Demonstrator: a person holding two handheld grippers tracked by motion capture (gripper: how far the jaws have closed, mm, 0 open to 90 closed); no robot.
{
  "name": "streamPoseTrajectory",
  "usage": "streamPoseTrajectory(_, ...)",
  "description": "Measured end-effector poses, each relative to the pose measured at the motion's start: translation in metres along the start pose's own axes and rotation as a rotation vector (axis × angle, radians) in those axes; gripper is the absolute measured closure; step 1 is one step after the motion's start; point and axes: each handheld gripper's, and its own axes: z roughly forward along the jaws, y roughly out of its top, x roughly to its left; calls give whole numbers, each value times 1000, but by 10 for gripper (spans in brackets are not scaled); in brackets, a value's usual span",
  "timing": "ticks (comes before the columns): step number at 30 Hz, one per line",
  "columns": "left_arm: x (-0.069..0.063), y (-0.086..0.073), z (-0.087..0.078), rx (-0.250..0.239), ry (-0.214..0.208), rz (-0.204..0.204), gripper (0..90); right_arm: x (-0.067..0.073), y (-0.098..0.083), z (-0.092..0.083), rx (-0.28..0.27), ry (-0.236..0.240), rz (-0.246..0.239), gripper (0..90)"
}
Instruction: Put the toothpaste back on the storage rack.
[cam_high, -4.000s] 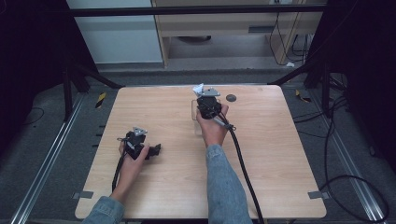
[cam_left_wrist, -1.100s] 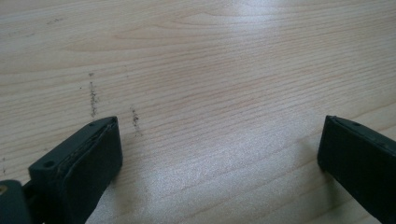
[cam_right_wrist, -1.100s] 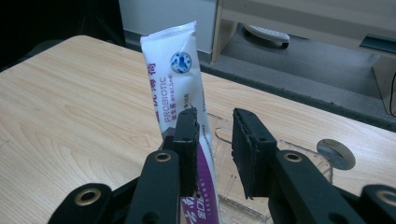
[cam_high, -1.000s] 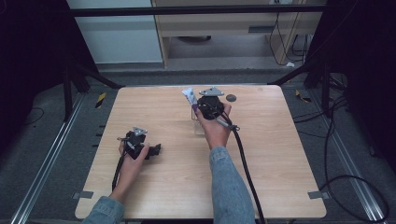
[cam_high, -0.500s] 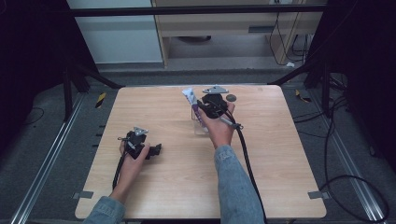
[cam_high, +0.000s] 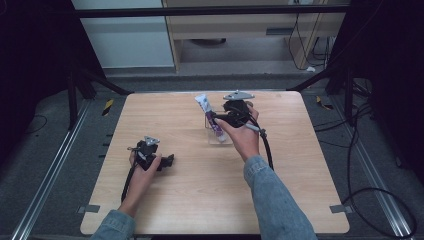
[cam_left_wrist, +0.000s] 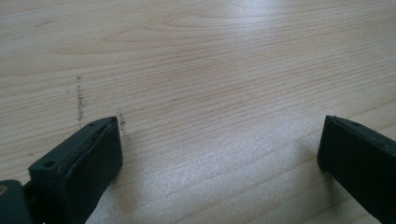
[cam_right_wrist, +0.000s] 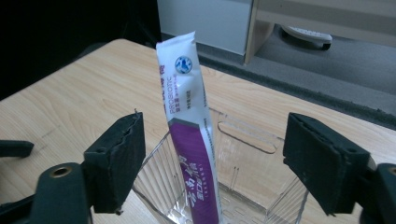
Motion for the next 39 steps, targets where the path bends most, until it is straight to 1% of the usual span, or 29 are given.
streamPoseTrajectory(1, 0, 0, 0, -1, 1, -2, 0, -2, 0, -1, -8, 1, 1, 200)
streamPoseTrajectory(5, -2, 2, 2, 1, 3, -4, 0, -7, 5, -4, -1, -11, -12, 178)
streamPoseTrajectory(7, -2, 2, 2, 1, 3, -3, 0, -10, 7, -7, -8, -9, -19, 176)
streamPoseTrajectory(10, -3, 2, 2, -1, 5, -7, 0, -15, 9, -13, -21, 20, -3, 167)
streamPoseTrajectory(12, -4, 2, 2, -1, 8, -9, 0, -18, 10, -16, -25, 26, -3, 163)
streamPoseTrajectory(16, -4, 2, 2, 0, 6, -8, 0, -23, 9, -23, -11, 42, -24, 142)
streamPoseTrajectory(20, -4, 2, 2, 1, 12, -11, 0, -28, 5, -29, -9, 49, -28, 138)
streamPoseTrajectory(25, -4, 2, 2, 0, 14, -13, 0, -38, -1, -40, -10, 44, -39, 139)
streamPoseTrajectory(27, -5, 1, 2, -2, 17, -17, 0, -44, -3, -44, -16, 40, -24, 139)
streamPoseTrajectory(30, -5, 1, 1, -2, 19, -18, 0, -53, -7, -50, -17, 18, -12, 134)
streamPoseTrajectory(32, -5, 1, 1, 1, 20, -16, 0, -59, -10, -53, -16, 6, 4, 123)
streamPoseTrajectory(35, -5, 1, 1, 1, 20, -16, 0, -69, -15, -60, -24, -10, 44, 117)
streamPoseTrajectory(39, -5, 0, 0, 1, 19, -15, 0, -79, -21, -67, -19, -42, 67, 116)
